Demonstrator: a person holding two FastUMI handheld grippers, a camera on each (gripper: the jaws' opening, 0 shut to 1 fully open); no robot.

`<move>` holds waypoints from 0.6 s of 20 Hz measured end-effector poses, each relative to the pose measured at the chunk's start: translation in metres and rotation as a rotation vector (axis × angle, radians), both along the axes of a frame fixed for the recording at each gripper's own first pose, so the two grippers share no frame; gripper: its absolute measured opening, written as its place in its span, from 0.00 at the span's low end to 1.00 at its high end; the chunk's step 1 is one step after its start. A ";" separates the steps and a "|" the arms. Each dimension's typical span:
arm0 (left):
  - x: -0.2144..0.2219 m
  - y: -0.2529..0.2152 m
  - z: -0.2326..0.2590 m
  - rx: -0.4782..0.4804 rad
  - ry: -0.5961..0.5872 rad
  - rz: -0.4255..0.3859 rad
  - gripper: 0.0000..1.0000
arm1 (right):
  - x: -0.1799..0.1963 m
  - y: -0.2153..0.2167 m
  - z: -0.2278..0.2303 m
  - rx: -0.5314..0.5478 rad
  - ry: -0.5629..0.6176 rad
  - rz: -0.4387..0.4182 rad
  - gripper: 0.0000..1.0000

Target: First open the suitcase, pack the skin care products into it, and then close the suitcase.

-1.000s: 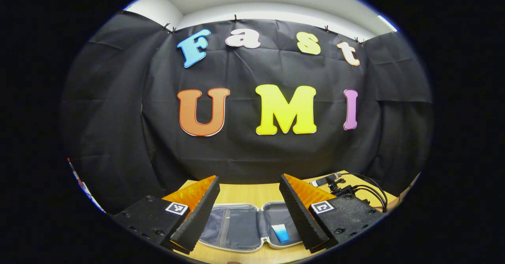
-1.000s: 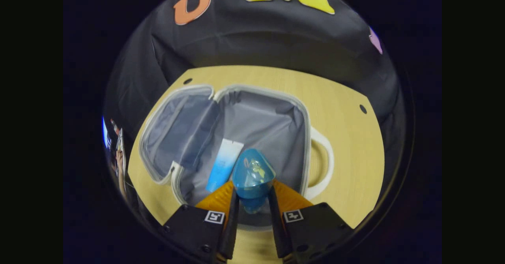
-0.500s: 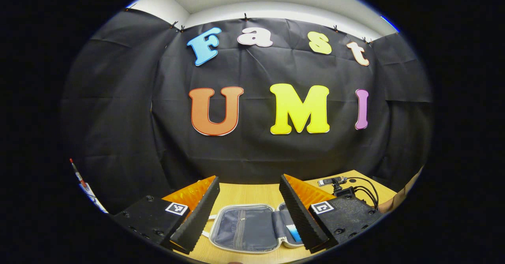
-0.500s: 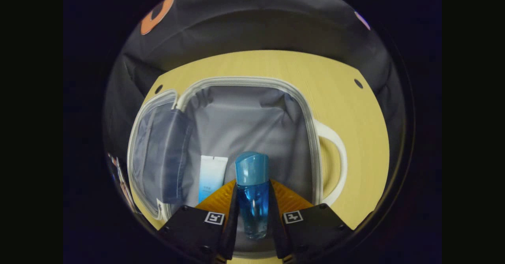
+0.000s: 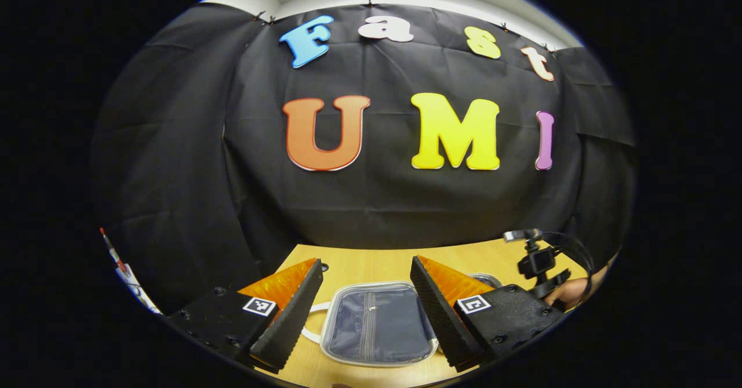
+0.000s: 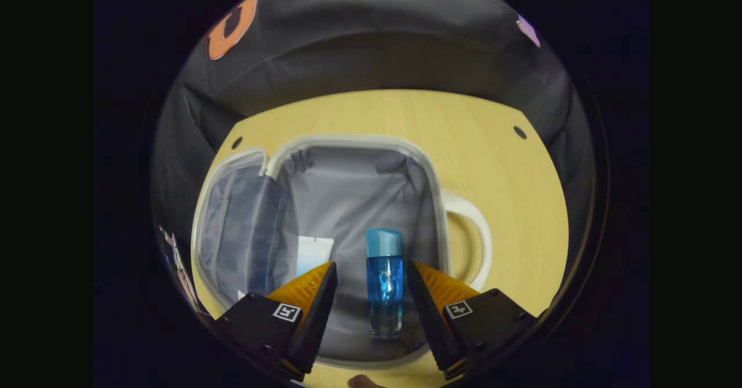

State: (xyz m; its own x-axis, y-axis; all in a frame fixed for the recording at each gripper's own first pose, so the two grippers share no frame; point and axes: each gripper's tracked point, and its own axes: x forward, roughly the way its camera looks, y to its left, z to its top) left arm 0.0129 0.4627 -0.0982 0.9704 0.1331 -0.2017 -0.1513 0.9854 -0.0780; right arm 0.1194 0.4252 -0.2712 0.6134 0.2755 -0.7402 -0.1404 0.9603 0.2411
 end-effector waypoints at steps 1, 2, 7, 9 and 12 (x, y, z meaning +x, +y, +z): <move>0.002 0.013 -0.012 -0.033 0.018 0.025 0.98 | -0.001 -0.006 0.023 0.009 -0.068 0.021 0.72; 0.002 0.024 -0.026 -0.061 0.042 0.037 0.98 | -0.005 -0.015 0.048 0.005 -0.142 0.034 0.74; 0.007 0.073 -0.091 -0.246 0.126 0.087 0.96 | -0.039 -0.072 0.161 -0.039 -0.445 0.074 0.78; 0.009 0.084 -0.125 -0.412 0.146 0.093 0.98 | -0.062 -0.091 0.196 -0.030 -0.512 0.091 0.78; 0.007 0.100 -0.193 -0.608 0.228 0.133 0.98 | -0.098 -0.127 0.239 0.038 -0.567 0.078 0.79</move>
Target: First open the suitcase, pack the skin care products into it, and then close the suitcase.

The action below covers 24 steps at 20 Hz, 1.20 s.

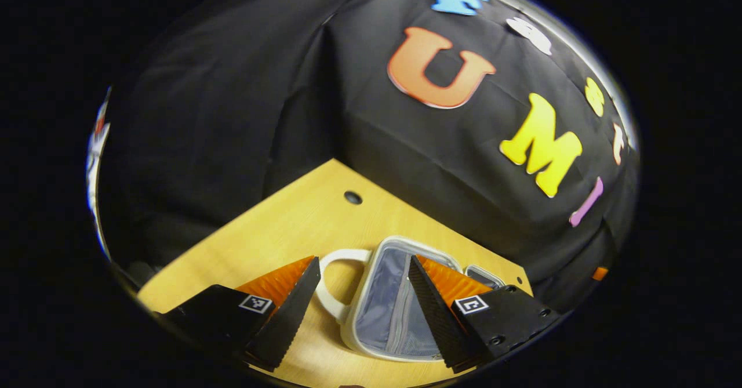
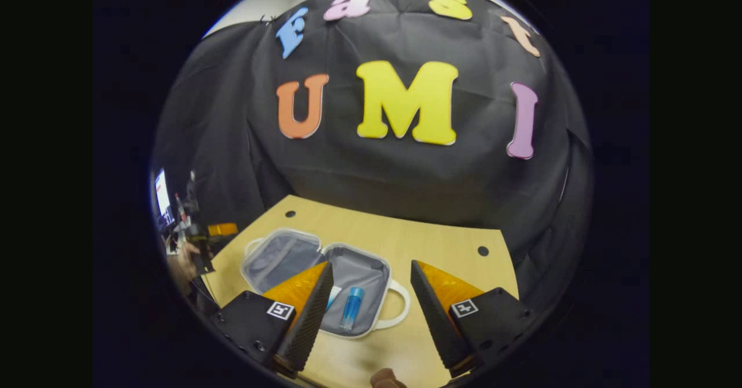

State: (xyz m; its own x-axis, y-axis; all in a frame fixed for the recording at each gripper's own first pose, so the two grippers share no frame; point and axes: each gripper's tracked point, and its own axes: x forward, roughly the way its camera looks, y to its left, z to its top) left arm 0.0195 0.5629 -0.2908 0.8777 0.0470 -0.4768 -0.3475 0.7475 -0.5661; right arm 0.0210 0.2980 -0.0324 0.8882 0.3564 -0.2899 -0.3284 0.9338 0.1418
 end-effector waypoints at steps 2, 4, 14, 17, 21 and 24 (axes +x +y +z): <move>0.000 0.010 -0.036 -0.087 0.048 0.032 0.98 | -0.015 -0.036 0.016 0.021 -0.030 -0.066 0.77; 0.004 0.010 -0.054 -0.181 0.052 0.036 0.97 | -0.027 -0.060 0.020 0.036 -0.043 -0.124 0.80; 0.040 -0.007 -0.084 -0.522 0.011 0.039 0.34 | -0.043 -0.123 -0.012 0.120 0.066 -0.310 0.80; 0.035 -0.009 -0.073 -0.533 0.015 0.015 0.09 | -0.046 -0.141 -0.009 0.114 0.067 -0.379 0.77; 0.038 -0.007 -0.034 -0.392 0.015 -0.040 0.05 | -0.061 -0.173 0.022 0.040 -0.047 -0.487 0.80; 0.047 -0.013 0.011 -0.251 -0.020 -0.067 0.05 | -0.067 -0.183 0.034 0.004 -0.122 -0.491 0.80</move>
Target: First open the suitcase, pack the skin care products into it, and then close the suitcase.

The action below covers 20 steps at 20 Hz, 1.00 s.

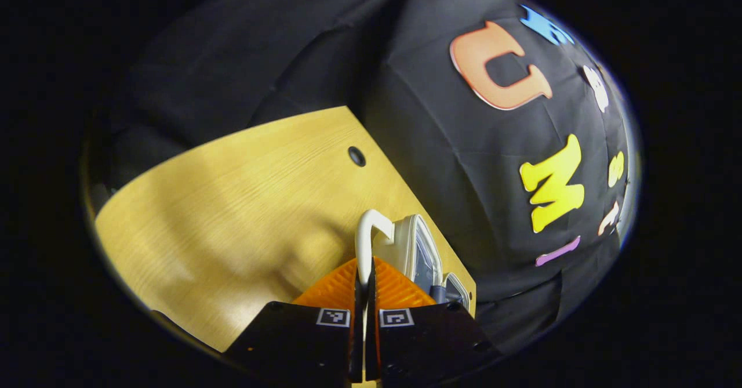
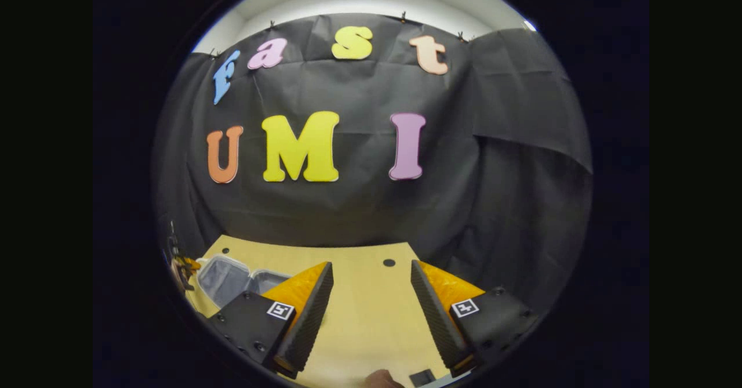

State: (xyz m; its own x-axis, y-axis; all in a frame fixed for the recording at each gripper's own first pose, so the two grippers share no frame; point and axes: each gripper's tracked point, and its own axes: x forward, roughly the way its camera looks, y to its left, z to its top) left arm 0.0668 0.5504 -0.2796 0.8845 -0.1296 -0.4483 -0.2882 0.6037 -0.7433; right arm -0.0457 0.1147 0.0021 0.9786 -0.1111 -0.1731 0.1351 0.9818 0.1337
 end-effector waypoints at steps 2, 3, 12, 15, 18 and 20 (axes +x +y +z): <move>0.004 -0.008 0.040 0.099 -0.065 -0.006 0.05 | 0.002 -0.008 0.007 0.025 -0.034 0.003 0.78; 0.005 -0.013 0.060 0.142 -0.098 -0.008 0.05 | 0.004 -0.012 0.009 0.040 -0.043 0.005 0.80; 0.008 -0.123 0.167 0.403 -0.204 -0.079 0.04 | 0.002 -0.062 0.006 0.078 -0.088 0.081 0.80; 0.007 -0.174 0.185 0.588 -0.201 -0.158 0.04 | -0.001 -0.078 0.000 0.067 -0.089 0.107 0.79; 0.009 -0.240 0.198 0.693 -0.212 -0.239 0.04 | -0.003 -0.095 -0.005 0.061 -0.095 0.131 0.80; 0.013 -0.281 0.193 0.712 -0.190 -0.273 0.00 | -0.003 -0.103 -0.008 0.067 -0.096 0.149 0.78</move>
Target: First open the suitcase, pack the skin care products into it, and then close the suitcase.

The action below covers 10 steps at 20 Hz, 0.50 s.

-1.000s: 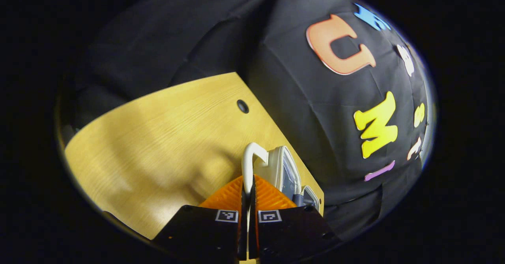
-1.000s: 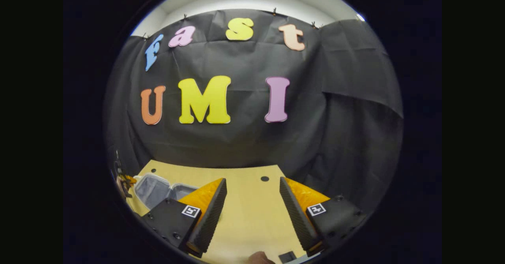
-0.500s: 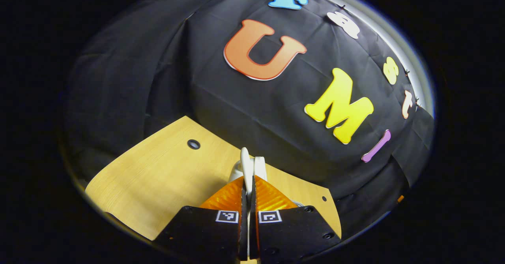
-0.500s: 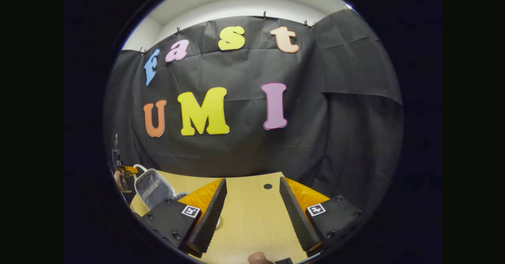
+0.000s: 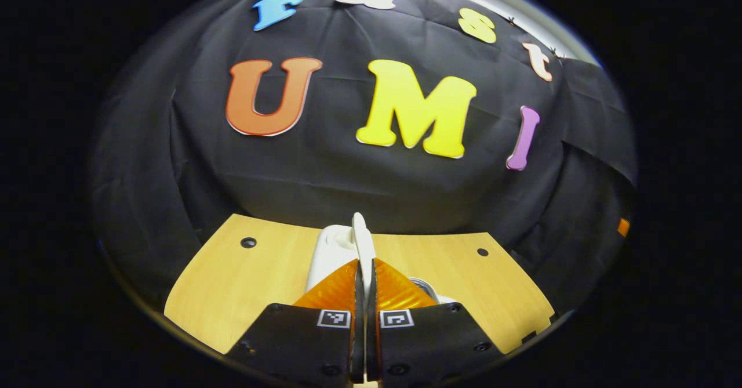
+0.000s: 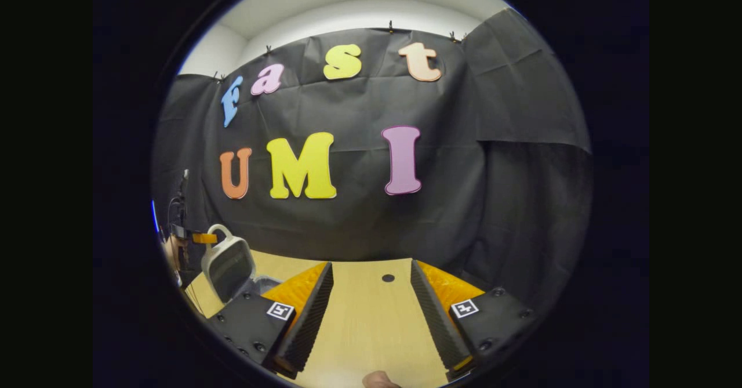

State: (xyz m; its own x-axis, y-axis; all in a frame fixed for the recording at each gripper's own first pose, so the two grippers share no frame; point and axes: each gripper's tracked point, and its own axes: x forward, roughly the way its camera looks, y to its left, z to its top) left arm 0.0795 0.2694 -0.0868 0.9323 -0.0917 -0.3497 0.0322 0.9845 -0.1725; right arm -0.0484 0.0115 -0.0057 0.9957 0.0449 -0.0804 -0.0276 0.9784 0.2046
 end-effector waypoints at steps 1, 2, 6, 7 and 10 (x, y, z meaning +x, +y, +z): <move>0.002 -0.019 -0.003 0.011 0.006 -0.008 0.04 | 0.001 -0.004 -0.002 0.004 0.001 0.010 0.80; 0.006 -0.037 -0.006 0.024 0.012 -0.021 0.05 | 0.003 -0.008 -0.004 0.011 0.001 0.018 0.80; 0.014 -0.110 -0.035 0.145 0.084 -0.084 0.05 | 0.011 -0.012 -0.029 0.029 0.045 0.061 0.78; 0.015 -0.124 -0.047 0.209 0.108 -0.094 0.05 | 0.011 -0.012 -0.036 0.028 0.060 0.073 0.78; 0.013 -0.168 -0.083 0.325 0.176 -0.150 0.05 | 0.012 -0.011 -0.051 0.020 0.086 0.114 0.79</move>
